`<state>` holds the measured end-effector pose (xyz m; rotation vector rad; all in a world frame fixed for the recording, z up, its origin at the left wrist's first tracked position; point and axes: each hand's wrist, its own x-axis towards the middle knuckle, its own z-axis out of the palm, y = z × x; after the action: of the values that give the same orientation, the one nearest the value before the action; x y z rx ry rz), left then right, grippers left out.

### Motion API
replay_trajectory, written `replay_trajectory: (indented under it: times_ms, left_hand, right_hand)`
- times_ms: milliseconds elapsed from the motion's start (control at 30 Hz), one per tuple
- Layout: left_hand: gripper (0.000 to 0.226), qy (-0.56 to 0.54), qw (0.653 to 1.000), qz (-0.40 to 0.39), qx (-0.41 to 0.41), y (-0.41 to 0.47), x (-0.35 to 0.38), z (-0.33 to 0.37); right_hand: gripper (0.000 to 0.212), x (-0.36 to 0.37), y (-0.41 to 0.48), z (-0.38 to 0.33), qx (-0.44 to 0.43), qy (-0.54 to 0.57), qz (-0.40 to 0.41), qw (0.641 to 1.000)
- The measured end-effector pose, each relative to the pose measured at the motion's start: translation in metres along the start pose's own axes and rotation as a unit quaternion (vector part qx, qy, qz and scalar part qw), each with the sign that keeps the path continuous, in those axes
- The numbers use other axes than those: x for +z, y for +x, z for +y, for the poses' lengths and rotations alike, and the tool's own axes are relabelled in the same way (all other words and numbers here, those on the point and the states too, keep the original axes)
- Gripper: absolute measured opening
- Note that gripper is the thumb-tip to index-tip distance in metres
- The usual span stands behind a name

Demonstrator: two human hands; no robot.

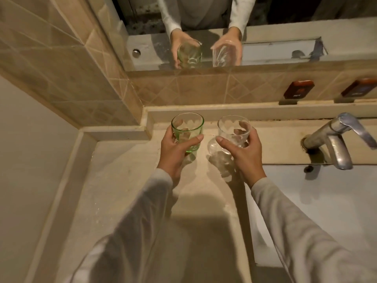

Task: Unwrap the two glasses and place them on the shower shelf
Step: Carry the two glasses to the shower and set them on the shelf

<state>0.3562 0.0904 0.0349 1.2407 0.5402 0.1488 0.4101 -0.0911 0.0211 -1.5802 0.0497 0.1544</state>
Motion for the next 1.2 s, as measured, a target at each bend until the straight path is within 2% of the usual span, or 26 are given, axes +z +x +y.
replay_trajectory:
  times_ms: [100,200,333,433,667,733,867,1033,1133,1200]
  left_hand:
    - [0.059,-0.027,1.0,-0.012,0.003,-0.01,-0.005,0.029]
    - [0.064,-0.024,0.999,-0.032,0.015,-0.026,-0.009,0.054]
    - [0.064,-0.033,0.996,-0.076,0.027,-0.045,-0.019,0.083]
    - [0.061,-0.023,0.992,-0.117,0.027,-0.057,-0.028,0.098]
    - [0.052,-0.002,0.975,-0.221,0.035,-0.088,-0.034,0.118]
    - [0.048,-0.01,0.969,-0.246,0.026,-0.097,-0.026,0.117]
    - [0.048,0.001,0.947,-0.322,0.006,-0.123,0.001,0.111]
    - [0.053,0.021,0.907,-0.421,-0.018,-0.171,0.053,0.091]
    - [0.054,0.034,0.879,-0.473,-0.038,-0.211,0.093,0.074]
    - [0.056,0.041,0.862,-0.502,-0.062,-0.239,0.119,0.06]
  right_hand:
    - [0.066,0.007,-0.012,-0.024,0.005,0.034,-0.001,0.999]
    - [0.059,0.015,-0.025,-0.048,-0.006,0.043,-0.01,0.999]
    - [0.076,0.025,-0.05,-0.073,-0.017,0.075,0.006,0.997]
    - [0.076,0.03,-0.072,-0.089,-0.021,0.084,0.032,0.996]
    - [0.052,0.019,-0.149,-0.107,-0.058,0.089,0.109,0.988]
    - [0.053,0.009,-0.172,-0.109,-0.058,0.091,0.135,0.985]
    - [0.065,-0.021,-0.217,-0.114,-0.049,0.118,0.198,0.972]
    - [0.044,-0.079,-0.282,-0.119,-0.066,0.16,0.269,0.947]
    - [0.057,-0.124,-0.327,-0.118,-0.072,0.17,0.338,0.923]
    - [0.055,-0.152,-0.358,-0.116,-0.081,0.177,0.373,0.907]
